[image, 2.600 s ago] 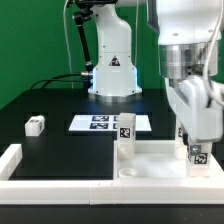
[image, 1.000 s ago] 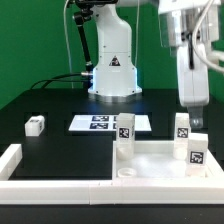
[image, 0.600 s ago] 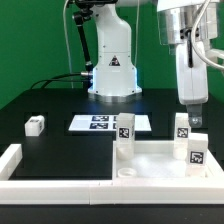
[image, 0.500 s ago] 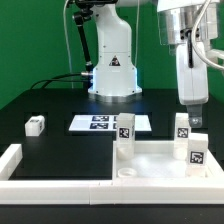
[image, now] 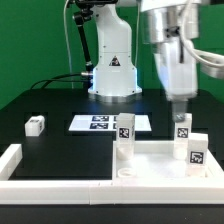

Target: Assemble square table

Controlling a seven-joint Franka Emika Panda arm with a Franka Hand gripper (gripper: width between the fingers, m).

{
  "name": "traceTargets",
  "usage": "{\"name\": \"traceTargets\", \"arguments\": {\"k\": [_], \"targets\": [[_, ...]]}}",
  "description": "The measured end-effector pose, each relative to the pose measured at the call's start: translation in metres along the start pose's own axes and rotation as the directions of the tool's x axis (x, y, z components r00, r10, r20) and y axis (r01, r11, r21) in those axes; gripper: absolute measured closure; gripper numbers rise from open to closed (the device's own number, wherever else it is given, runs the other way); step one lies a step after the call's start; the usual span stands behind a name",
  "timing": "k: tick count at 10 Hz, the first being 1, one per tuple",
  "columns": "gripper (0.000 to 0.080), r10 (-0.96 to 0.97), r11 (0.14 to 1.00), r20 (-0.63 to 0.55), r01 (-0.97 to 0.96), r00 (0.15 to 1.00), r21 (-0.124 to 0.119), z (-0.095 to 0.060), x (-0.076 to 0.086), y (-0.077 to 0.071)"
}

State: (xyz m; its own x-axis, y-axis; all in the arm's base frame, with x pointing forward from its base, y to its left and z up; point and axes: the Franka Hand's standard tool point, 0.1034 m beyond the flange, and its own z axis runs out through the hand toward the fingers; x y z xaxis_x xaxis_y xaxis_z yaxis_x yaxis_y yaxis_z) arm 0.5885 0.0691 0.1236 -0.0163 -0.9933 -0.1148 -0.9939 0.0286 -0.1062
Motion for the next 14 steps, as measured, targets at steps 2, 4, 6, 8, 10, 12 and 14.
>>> {"name": "traceTargets", "arguments": {"k": [2,4,6,8,10,12,14], "targets": [[0.0151,-0.186,0.982,-0.013,0.186,0.982,0.019,-0.015,0.036,0.015],[0.0151,-0.348,0.936,-0.049,0.349,0.936,0.034,-0.011,0.053,0.022],[0.0151,-0.492,0.869,-0.054,0.494,0.869,0.026,-0.010,0.052,0.022],[0.0151,-0.595,0.802,-0.057,0.596,0.802,0.019,-0.010,0.053,0.022],[0.0151,-0.775,0.627,-0.099,0.779,0.624,0.004,-0.005,0.080,0.040],[0.0151,-0.873,0.479,-0.116,0.878,0.474,-0.018,-0.004,0.121,0.074],[0.0151,-0.873,0.479,-0.116,0.878,0.474,-0.018,-0.004,0.121,0.074]]}}
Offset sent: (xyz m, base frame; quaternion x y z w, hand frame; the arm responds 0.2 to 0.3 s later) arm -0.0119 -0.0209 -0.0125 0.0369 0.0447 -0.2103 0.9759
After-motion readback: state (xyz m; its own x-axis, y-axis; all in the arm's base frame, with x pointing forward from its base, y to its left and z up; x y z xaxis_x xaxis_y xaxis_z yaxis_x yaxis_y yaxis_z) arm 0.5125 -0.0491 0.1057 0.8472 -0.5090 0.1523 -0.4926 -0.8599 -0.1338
